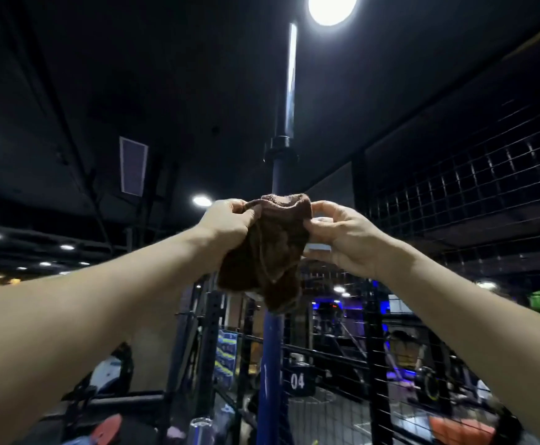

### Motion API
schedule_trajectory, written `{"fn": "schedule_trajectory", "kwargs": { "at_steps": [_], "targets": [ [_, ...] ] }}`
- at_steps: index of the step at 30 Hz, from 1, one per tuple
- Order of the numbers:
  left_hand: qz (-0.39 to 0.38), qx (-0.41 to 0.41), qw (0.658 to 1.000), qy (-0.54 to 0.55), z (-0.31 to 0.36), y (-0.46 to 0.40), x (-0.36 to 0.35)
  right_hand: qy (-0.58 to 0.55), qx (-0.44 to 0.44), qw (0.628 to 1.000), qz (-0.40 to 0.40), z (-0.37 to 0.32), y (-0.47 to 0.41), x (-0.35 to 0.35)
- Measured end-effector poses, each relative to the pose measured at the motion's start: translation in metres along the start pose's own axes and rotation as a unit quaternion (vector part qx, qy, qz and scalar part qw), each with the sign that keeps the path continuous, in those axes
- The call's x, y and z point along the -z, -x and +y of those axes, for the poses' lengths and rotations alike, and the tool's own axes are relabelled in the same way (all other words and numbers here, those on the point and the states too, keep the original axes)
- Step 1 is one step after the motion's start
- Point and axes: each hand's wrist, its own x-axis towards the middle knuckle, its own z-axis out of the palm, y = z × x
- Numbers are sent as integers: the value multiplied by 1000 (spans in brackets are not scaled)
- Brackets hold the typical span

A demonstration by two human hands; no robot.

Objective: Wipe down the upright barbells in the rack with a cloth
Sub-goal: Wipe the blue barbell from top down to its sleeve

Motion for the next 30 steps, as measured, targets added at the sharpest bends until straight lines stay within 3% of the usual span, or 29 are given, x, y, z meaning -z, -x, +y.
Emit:
{"fn": "schedule_trajectory", "kwargs": {
  "at_steps": [4, 6, 9, 12, 14, 16, 18, 20, 22, 26, 30],
  "targets": [
    [85, -4, 995, -61, 2, -3, -10, -26, 10, 999, -43, 15, -8, -6],
    [87, -11, 995, -56, 5, -5, -18, -59, 24, 997, -49, 22, -15, -4],
    [52, 5, 997, -61, 9, -11, -25, -67, 45, 997, 15, 32, -30, 3],
    [68, 6, 987, -143, 17, -28, -14, 14, 117, 991, 67, 32, -55, 9],
    [185, -60, 943, -269, 31, -50, -11, 7, 161, 984, 81, 29, -83, 14],
    [282, -197, 857, -383, 52, -45, -9, 18, 157, 981, 111, 23, -95, 8],
    [186, -308, 833, -421, 59, -40, -29, 34, 146, 980, 133, 25, -112, 10],
    [59, -232, 827, -509, 54, -41, -49, 22, 119, 982, 146, 29, -127, 16],
    [29, -103, 805, -584, 43, -53, -57, -5, 98, 985, 143, 31, -130, 20],
    [125, -37, 851, -508, 28, -67, -68, -14, 88, 992, 89, 34, -131, 31],
    [177, -29, 871, -457, 5, -80, -84, -52, 53, 997, 5, 38, -128, 44]
  ]
}}
